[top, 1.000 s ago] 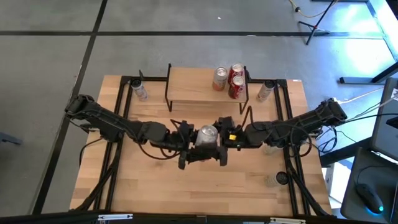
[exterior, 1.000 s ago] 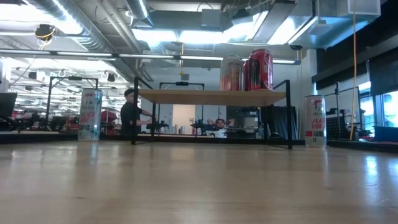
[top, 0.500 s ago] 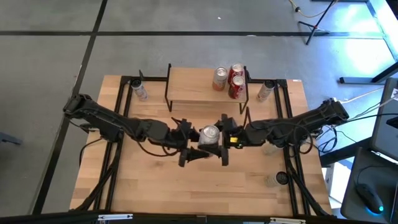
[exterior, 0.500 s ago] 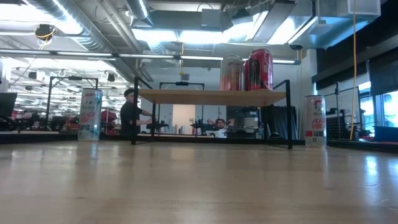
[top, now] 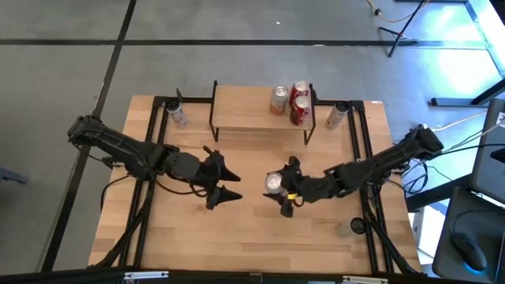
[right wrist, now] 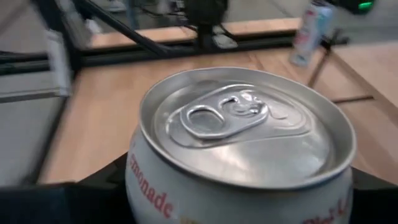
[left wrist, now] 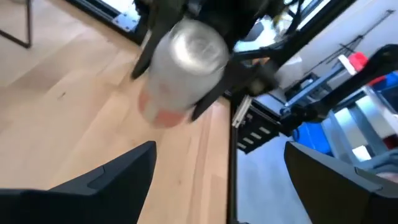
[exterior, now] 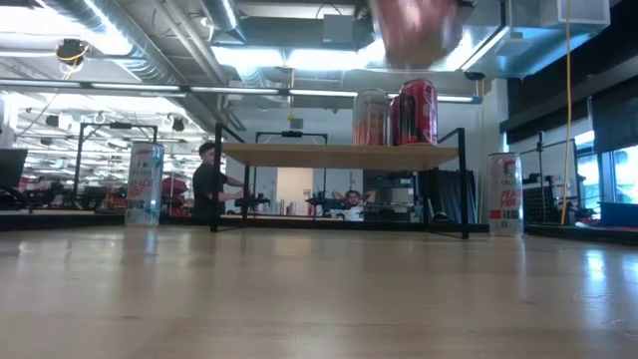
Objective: Place canned beverage on shelf
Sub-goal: Put the pink soda can on the shelf aligned with the other pink soda can
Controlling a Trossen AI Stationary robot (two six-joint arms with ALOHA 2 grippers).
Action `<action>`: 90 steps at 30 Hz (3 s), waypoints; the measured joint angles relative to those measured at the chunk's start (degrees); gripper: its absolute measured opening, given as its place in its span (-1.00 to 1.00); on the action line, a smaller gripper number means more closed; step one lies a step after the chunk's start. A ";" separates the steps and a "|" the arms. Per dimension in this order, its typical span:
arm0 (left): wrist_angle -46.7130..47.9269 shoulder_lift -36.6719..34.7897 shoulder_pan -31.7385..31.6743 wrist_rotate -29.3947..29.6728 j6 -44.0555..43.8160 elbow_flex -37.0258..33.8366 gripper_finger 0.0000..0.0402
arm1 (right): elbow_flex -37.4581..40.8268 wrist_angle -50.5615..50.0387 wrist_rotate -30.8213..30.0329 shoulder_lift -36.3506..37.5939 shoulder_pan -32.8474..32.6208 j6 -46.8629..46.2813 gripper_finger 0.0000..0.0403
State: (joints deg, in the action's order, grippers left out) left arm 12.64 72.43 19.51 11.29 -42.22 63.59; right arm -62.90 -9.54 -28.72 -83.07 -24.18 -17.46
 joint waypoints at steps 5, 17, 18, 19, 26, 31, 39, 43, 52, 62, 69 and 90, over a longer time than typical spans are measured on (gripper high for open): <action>-0.02 0.38 1.22 0.59 0.03 0.00 0.73 | 11.69 18.50 -1.28 -3.26 1.57 -0.62 0.35; -1.75 0.38 2.86 1.14 0.35 0.00 0.73 | 16.09 32.03 6.26 -16.54 6.38 -5.02 0.35; -1.77 0.38 3.00 1.25 0.35 0.00 0.73 | 16.10 32.17 6.31 -17.14 6.38 -5.08 0.35; -1.83 0.38 3.04 1.29 0.34 0.00 0.73 | 16.13 32.69 6.21 -17.74 6.38 -5.08 0.35; -1.93 0.38 3.21 1.27 0.34 -0.02 0.73 | 15.98 34.65 4.96 -20.44 6.36 -5.88 0.35; -2.00 0.38 3.17 1.03 0.33 -0.04 0.73 | 15.94 36.49 4.28 -21.53 6.33 -6.28 0.35; -2.14 0.38 3.30 1.27 0.33 -0.04 0.73 | 15.96 36.93 3.84 -21.72 6.16 -4.49 0.49; -2.14 0.41 3.30 1.27 0.35 -0.04 0.73 | 16.10 36.00 5.25 -21.92 6.17 -4.33 0.72; -1.72 0.42 3.28 4.51 0.68 -0.04 0.73 | 16.09 34.32 7.37 -18.92 6.20 -1.55 0.82; -1.69 1.38 2.69 9.88 2.31 -0.04 0.73 | 16.09 21.05 7.76 -4.14 6.20 0.91 0.82; -1.73 9.30 -1.07 10.34 1.97 -0.07 0.73 | 16.07 4.15 16.33 8.94 4.72 -3.27 0.82; 3.75 29.15 -9.71 12.22 -3.94 -0.10 0.73 | 22.76 13.44 8.20 -4.45 1.26 -15.29 0.82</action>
State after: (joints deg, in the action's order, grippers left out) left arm 16.39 101.58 9.80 23.51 -46.16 63.50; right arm -40.14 3.90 -20.52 -87.52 -22.92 -32.75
